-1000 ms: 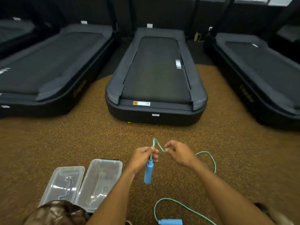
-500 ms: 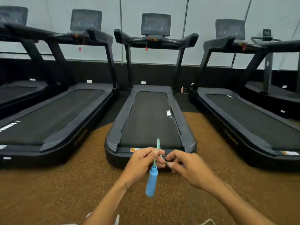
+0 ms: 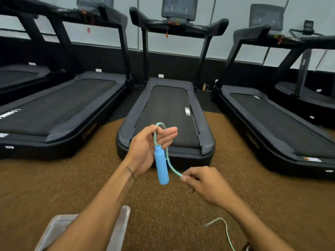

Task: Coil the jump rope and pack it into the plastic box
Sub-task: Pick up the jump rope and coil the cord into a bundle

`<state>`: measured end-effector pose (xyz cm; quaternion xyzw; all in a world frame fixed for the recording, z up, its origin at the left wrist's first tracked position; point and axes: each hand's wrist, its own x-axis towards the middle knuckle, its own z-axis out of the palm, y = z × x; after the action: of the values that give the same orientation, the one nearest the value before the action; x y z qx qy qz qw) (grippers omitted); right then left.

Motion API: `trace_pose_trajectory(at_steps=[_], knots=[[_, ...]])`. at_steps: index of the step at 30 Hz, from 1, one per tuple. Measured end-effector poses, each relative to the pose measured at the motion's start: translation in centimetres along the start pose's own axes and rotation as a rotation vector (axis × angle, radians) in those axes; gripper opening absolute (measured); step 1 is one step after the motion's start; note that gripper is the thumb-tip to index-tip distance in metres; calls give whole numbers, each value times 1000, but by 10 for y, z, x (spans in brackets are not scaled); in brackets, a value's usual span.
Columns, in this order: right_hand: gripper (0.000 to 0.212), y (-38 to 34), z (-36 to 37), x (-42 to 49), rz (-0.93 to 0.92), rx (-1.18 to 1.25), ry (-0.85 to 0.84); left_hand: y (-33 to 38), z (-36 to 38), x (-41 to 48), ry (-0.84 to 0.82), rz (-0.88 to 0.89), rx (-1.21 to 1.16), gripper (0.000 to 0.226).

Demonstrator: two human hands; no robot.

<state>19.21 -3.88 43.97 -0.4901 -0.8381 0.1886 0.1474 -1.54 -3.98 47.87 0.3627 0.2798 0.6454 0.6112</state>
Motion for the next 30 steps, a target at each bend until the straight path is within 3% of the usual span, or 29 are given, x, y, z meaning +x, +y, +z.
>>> trace_pose_trajectory(at_steps=[7, 11, 20, 24, 30], knots=[[13, -4, 0, -10, -60, 171, 78, -1, -8, -13, -99, -214, 214, 43], [13, 1, 14, -15, -26, 192, 44, -14, -10, -20, -78, -208, 346, 41], [19, 7, 47, -24, -47, 58, -22, -32, -15, -24, 75, -139, 101, 40], [25, 3, 49, -36, -130, -7, -54, -35, -22, -25, 113, -137, 128, 40], [44, -18, 20, -38, -329, -93, -73, -40, -19, -30, 19, -213, 226, 41]])
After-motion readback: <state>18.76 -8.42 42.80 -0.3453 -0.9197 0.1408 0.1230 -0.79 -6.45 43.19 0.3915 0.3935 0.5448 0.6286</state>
